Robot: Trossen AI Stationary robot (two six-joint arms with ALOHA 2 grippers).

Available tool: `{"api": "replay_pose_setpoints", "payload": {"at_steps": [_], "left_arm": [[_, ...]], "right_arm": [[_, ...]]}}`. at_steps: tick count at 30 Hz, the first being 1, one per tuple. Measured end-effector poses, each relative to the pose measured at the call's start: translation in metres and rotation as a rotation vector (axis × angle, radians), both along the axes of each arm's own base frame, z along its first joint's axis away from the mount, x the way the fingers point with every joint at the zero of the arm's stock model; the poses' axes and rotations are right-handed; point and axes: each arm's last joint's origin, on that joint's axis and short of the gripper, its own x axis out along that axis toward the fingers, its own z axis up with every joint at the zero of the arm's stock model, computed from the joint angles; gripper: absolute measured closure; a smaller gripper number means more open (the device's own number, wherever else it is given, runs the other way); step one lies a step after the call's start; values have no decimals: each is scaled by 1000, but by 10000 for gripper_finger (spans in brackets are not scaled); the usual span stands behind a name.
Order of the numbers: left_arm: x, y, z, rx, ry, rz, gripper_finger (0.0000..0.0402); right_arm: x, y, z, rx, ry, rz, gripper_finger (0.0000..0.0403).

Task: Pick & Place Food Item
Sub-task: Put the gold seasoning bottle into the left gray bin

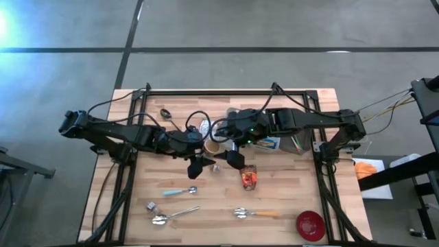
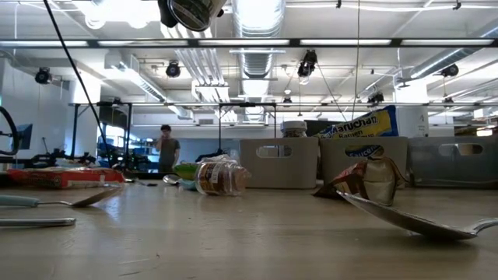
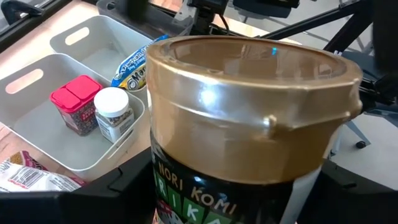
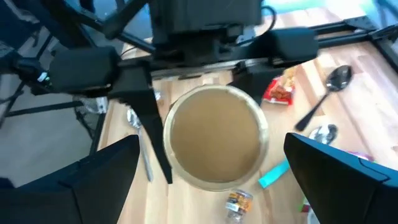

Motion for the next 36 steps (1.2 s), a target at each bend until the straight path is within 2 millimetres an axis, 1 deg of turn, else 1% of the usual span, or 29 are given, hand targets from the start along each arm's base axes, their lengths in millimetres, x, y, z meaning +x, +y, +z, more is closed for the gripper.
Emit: {"api": "replay_pose_setpoints", "payload": {"at_steps": [3,6,12,15,24,36], "left_arm": [[0,0,0,-1,-5,-3,130],[0,0,0,1,-6,-6,130],[0,0,1,3,-8,-7,130],[1,0,1,2,-12,-7,130],[2,0,3,-3,-36,-6,130],[3,0,5,-8,-62,-4,130]], "right_arm": [[6,2,-5,23,1,32,9],[8,1,-9,29,21,35,9],[8,-9,-6,42,3,7,9],[10,-11,-6,61,-1,25,9],[12,-11,-6,68,-23,47,9],[17,-11,-13,67,-10,48,10]]}}
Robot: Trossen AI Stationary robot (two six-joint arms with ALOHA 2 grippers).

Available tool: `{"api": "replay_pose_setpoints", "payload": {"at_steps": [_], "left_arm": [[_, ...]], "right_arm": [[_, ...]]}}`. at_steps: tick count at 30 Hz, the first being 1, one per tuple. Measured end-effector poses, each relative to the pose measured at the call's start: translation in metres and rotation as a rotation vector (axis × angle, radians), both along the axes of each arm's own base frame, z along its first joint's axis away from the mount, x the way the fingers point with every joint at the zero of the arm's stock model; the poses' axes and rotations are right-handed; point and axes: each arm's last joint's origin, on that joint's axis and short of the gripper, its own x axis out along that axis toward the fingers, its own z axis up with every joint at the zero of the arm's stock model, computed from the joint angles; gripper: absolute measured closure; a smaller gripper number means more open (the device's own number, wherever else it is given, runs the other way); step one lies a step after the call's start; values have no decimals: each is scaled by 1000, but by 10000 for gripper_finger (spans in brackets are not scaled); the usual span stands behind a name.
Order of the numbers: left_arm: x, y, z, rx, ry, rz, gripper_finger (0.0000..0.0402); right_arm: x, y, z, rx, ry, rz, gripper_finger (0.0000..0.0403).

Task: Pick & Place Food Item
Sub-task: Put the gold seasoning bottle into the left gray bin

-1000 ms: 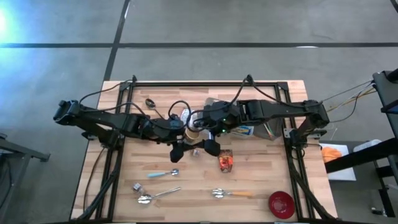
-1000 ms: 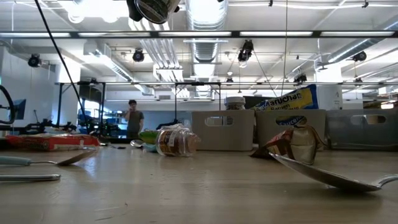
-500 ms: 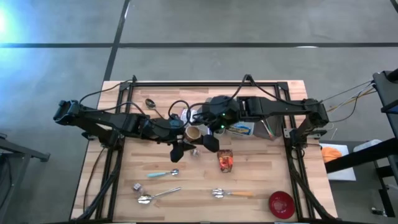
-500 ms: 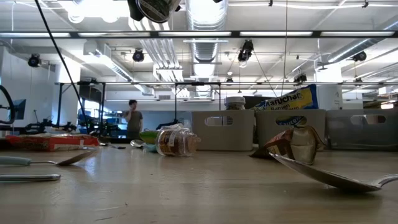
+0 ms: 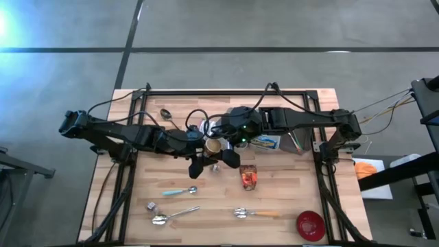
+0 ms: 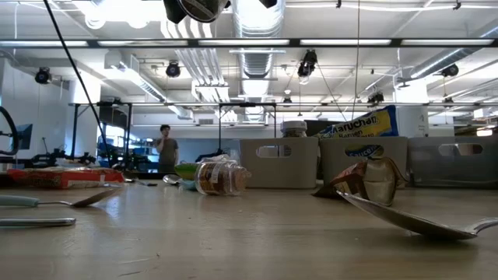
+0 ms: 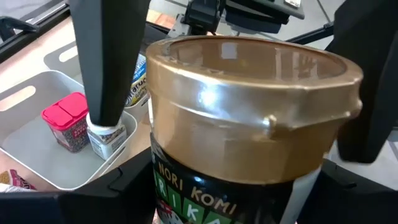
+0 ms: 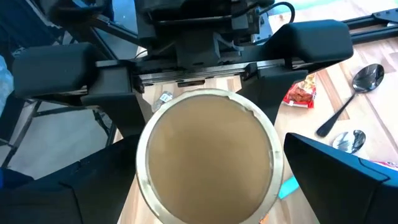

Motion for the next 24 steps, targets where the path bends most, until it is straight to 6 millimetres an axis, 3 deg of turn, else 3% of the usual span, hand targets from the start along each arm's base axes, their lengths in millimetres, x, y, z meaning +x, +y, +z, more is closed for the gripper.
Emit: {"api": "replay_pose_setpoints", "payload": {"at_steps": [4,10,19,24], "left_arm": [[0,0,0,0,1,0,130],[0,0,0,1,4,1,130],[0,0,0,-15,4,5,129],[-1,-1,0,-59,1,7,31]], "right_arm": [[1,0,-1,2,-1,0,35],[1,0,-1,4,-4,2,129],[1,1,0,21,-2,7,133],[-6,-1,4,27,7,1,133]]}}
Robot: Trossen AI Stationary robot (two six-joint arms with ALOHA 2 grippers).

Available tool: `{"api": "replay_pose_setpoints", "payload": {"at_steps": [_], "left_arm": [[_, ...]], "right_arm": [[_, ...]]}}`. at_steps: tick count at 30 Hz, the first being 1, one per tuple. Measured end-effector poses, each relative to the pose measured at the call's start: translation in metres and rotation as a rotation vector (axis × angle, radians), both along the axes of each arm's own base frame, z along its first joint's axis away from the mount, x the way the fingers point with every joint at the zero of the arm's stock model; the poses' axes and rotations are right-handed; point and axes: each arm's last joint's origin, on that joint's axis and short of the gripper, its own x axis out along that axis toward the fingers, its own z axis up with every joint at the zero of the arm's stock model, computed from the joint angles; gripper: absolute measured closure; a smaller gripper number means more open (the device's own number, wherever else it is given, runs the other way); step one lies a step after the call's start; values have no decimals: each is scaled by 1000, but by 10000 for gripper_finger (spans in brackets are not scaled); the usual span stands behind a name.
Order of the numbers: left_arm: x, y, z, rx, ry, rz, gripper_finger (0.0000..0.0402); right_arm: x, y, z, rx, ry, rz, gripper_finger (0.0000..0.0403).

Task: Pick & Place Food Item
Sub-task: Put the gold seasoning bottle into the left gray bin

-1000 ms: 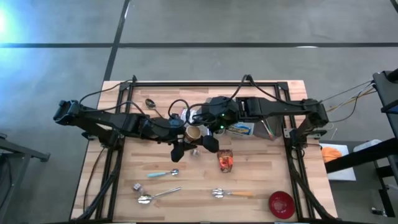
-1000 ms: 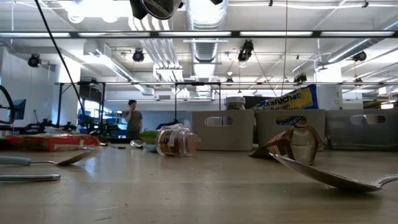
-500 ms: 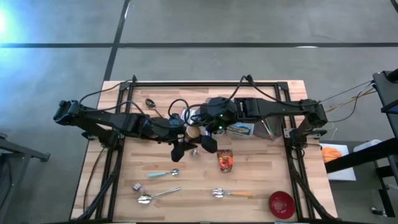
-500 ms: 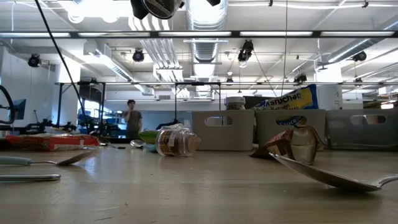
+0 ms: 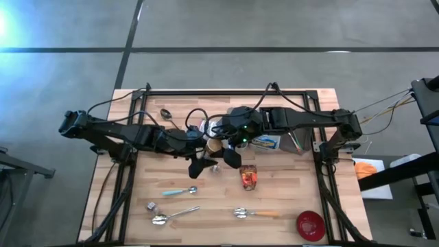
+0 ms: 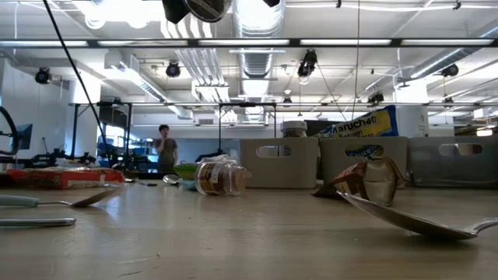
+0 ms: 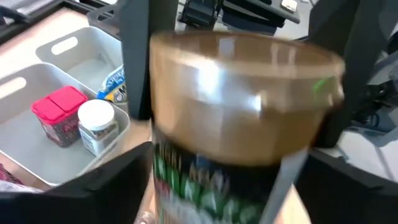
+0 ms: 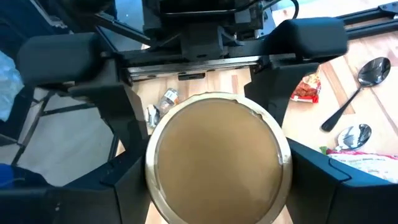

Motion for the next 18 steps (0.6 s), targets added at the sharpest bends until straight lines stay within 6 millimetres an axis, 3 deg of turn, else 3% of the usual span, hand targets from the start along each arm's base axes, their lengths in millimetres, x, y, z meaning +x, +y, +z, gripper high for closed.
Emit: {"api": "replay_pose_setpoints", "payload": {"at_steps": [2,11,18], "left_arm": [[-1,0,1,-24,-1,10,17],[-21,6,17,-62,-25,47,86],[-37,12,22,-140,6,146,116]], "right_arm": [[-4,-2,3,0,2,-4,133],[-28,-16,21,-67,3,-117,133],[-45,-49,28,-161,42,-305,133]]}}
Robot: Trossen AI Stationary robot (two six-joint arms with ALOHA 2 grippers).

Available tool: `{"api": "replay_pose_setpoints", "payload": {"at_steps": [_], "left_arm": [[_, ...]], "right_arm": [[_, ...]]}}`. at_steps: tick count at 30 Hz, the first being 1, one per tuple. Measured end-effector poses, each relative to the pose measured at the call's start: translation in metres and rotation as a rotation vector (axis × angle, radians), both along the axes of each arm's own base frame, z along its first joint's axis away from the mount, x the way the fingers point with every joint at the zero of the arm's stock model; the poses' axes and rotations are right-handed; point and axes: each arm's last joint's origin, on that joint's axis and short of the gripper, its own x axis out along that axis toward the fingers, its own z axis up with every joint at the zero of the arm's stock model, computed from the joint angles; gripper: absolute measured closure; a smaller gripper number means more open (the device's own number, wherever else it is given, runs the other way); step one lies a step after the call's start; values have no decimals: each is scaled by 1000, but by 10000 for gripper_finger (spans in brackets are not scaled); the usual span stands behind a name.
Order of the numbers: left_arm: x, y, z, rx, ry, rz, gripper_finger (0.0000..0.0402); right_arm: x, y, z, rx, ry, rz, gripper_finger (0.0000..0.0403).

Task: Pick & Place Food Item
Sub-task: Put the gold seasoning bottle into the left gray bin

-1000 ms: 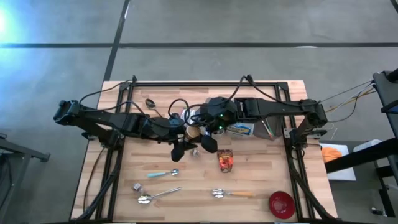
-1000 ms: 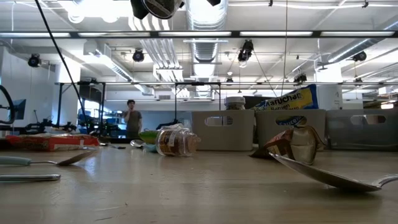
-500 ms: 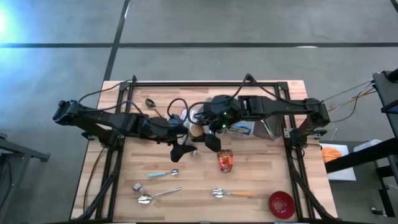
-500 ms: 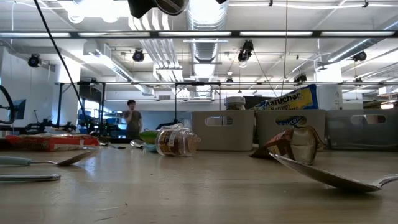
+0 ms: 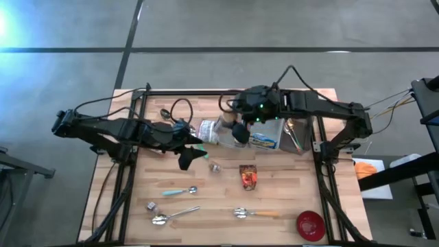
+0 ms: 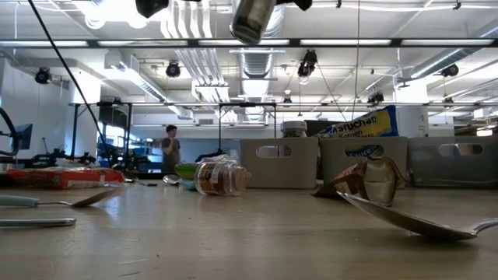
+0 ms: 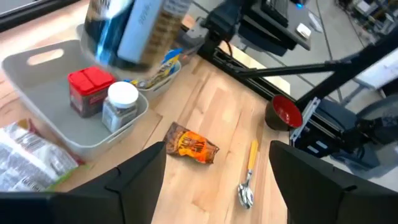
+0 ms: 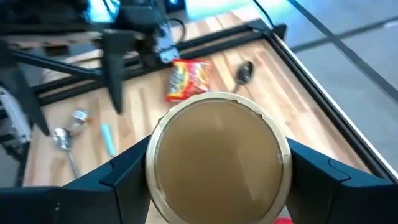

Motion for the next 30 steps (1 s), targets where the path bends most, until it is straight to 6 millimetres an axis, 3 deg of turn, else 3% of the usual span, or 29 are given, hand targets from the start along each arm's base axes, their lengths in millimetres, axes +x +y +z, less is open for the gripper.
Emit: {"api": "replay_pose_setpoints", "payload": {"at_steps": [5,10,21,26,30], "left_arm": [[-3,1,-3,-30,38,25,132],[-4,1,-5,-54,64,45,138],[-7,2,-3,-68,49,61,138],[-7,2,-3,-61,46,74,138],[-7,3,-2,-53,44,86,138]], "right_arm": [[-1,-29,-14,9,63,-86,133],[4,-49,-50,13,151,-132,133],[9,-53,-128,16,211,-202,133],[9,-53,-143,-12,195,-200,133],[9,-51,-152,-17,187,-101,133]]}}
